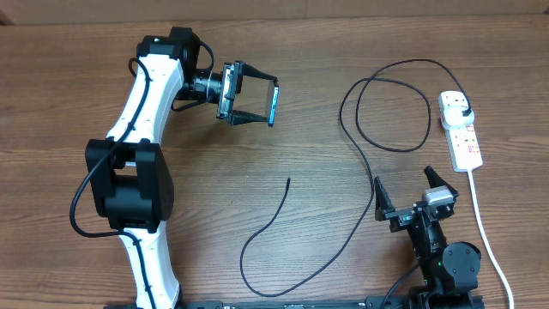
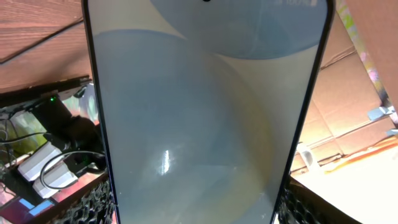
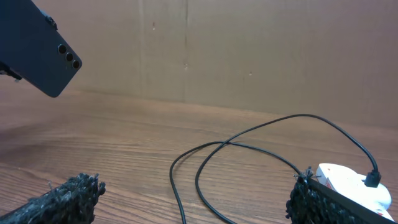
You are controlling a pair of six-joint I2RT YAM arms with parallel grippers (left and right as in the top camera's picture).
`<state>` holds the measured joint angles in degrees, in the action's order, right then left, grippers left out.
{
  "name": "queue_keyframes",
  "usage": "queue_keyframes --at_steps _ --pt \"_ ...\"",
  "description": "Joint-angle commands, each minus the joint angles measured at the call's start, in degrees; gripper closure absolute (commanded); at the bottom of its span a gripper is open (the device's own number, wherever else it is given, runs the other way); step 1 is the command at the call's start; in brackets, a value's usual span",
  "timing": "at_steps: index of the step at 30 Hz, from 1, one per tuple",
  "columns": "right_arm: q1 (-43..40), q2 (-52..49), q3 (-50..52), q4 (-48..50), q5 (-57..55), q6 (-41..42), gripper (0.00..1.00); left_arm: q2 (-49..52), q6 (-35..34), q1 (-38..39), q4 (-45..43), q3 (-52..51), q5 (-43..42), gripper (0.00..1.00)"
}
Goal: Plug charger to phone and switch on socket
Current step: 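Hold the phone upright in the left gripper above the table, then tilt the held phone toward the right and raise the right arm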
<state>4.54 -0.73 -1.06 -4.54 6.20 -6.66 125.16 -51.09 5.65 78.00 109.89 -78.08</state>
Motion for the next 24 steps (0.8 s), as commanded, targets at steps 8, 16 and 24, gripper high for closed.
queue_keyframes --at_steps 8,16,24 --pt "0.28 0.61 0.61 0.24 0.28 -0.28 0.0 0.48 0.37 0.17 -0.11 1.84 10.82 0.96" --pt "0.28 0.61 0.61 0.24 0.28 -0.28 0.0 0.48 1.38 0.46 0.0 1.84 22.8 0.96" --pt "0.28 0.61 0.61 0.24 0.28 -0.28 0.0 0.48 1.38 0.83 0.0 1.84 32.57 0.96"
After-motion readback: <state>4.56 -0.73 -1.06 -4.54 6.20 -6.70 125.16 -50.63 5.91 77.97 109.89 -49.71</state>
